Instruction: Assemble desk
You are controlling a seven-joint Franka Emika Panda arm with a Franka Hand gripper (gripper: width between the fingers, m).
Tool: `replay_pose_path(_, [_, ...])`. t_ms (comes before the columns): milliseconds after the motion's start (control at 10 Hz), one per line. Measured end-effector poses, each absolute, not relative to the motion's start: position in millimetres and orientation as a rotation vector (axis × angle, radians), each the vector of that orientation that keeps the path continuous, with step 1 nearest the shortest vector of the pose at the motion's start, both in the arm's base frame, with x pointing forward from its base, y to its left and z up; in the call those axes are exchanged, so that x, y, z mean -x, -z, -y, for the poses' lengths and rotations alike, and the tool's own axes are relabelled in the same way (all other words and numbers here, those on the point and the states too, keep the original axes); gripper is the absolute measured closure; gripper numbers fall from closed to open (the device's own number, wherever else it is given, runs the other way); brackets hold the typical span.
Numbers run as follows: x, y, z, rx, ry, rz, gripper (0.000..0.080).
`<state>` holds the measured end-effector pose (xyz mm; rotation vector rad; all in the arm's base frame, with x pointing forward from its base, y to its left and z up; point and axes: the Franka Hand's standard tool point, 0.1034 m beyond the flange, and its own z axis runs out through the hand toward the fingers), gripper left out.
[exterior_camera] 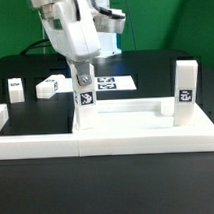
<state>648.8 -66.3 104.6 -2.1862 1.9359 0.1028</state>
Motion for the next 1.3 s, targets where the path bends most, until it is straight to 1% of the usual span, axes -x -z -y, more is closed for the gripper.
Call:
replay_pose_path(100, [-648.8,-104.1,60.2,2.201,-0.099,-1.924,0.05])
replay_pose_path(200, [-648.6,-103.5,60.7,2.205,-0.099,-1.918,0.0416])
replay_pose_path(300, [-648.6,-103.5,60.7,2.233,-0.096,-1.891,0.0275])
replay_pose_path(400, [-650.3,-105.4,58.8,2.444,-0.074,-1.662,0.0189])
replay_pose_path(500, [-652.4,-107.7,56.5,2.61,-0.043,-1.423,0.0189])
replay_pose_path(600, [-652.0,-106.9,57.0,2.624,-0.04,-1.392,0.0158])
replay_pose_path(900, [-651.8,-106.8,58.2,2.77,-0.009,-1.071,0.0151])
replay_pose_path(1000, [-652.8,-107.2,58.8,2.856,0.018,-0.882,0.015])
replay_pose_path(1100, [-657.3,-108.1,57.0,2.974,0.083,-0.56,0.015])
replay_pose_path(1300, [-656.6,-104.3,51.9,3.053,0.115,0.046,0.015])
